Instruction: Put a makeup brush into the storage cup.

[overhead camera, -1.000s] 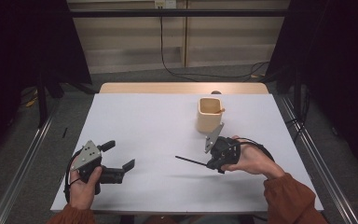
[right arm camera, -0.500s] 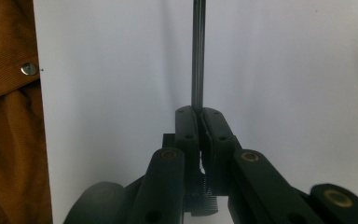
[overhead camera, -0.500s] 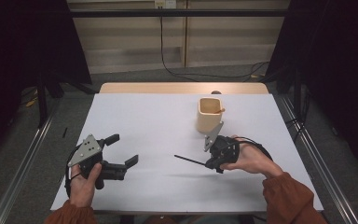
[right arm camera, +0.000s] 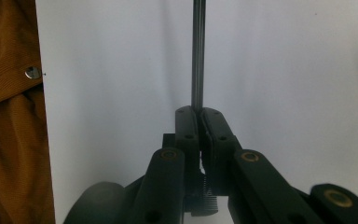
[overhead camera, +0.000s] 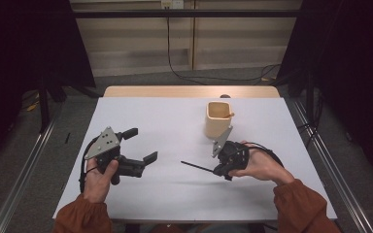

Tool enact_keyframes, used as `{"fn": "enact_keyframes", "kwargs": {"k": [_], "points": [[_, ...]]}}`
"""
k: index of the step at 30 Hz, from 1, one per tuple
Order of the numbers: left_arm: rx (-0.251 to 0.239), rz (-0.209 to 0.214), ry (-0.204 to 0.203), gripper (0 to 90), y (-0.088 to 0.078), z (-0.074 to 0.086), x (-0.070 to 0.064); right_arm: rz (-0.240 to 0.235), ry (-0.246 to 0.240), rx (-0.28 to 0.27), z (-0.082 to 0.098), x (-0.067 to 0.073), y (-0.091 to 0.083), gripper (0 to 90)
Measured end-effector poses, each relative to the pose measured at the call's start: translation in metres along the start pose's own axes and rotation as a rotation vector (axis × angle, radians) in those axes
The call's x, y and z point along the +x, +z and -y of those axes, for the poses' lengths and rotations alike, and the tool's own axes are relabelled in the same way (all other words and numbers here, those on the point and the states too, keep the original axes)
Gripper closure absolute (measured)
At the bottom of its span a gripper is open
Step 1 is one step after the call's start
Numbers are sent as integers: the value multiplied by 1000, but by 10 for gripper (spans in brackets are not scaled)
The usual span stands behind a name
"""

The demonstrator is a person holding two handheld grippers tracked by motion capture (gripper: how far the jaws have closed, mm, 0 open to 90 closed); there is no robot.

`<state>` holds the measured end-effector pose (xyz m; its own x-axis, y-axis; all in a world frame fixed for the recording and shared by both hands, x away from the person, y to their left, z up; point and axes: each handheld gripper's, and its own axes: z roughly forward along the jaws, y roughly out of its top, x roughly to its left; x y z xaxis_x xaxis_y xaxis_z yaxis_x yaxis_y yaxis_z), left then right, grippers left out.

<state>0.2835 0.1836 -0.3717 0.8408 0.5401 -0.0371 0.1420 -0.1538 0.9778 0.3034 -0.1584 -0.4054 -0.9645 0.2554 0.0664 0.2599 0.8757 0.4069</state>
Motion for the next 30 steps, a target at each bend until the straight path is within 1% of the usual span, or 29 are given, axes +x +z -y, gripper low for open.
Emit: {"fn": "enact_keyframes", "kwargs": {"k": [2,4,6,10,12,14,15,16,17,19,22,23,25,26,28,30], "points": [[-10,13,0,5,4,-4,-2,-1,7,4,0,1,-1,861],[-4,20,7,5,8,-8,-4,-2,6,4,0,1,-1,861],[3,28,-7,6,11,-11,-5,-2,12,3,1,1,-2,861],[22,32,-5,14,17,-14,-4,-3,7,-2,1,1,-3,861],[30,45,-5,15,20,-15,-4,-4,9,2,1,1,-2,861],[45,63,14,11,23,-16,-4,-6,13,4,1,1,-2,860],[47,68,19,11,25,-17,-4,-6,3,-1,0,1,-2,861],[57,72,21,11,26,-17,-4,-6,6,0,0,1,-2,861],[60,80,17,11,28,-18,-4,-9,0,3,0,0,-1,861],[66,87,13,14,29,-19,-4,-10,3,5,-1,0,0,861],[80,102,25,16,33,-23,-3,-12,10,17,-3,2,0,861],[83,110,34,16,35,-25,-3,-10,-2,13,-4,1,0,861],[86,133,39,16,39,-28,-3,-7,-3,14,-5,1,-2,861],[100,135,47,16,41,-30,-2,-6,4,12,-6,1,-3,860],[113,148,58,19,45,-33,-2,-2,0,9,-7,-1,-5,861],[136,156,67,19,50,-34,-2,-6,3,8,-7,-1,-4,861]]}}
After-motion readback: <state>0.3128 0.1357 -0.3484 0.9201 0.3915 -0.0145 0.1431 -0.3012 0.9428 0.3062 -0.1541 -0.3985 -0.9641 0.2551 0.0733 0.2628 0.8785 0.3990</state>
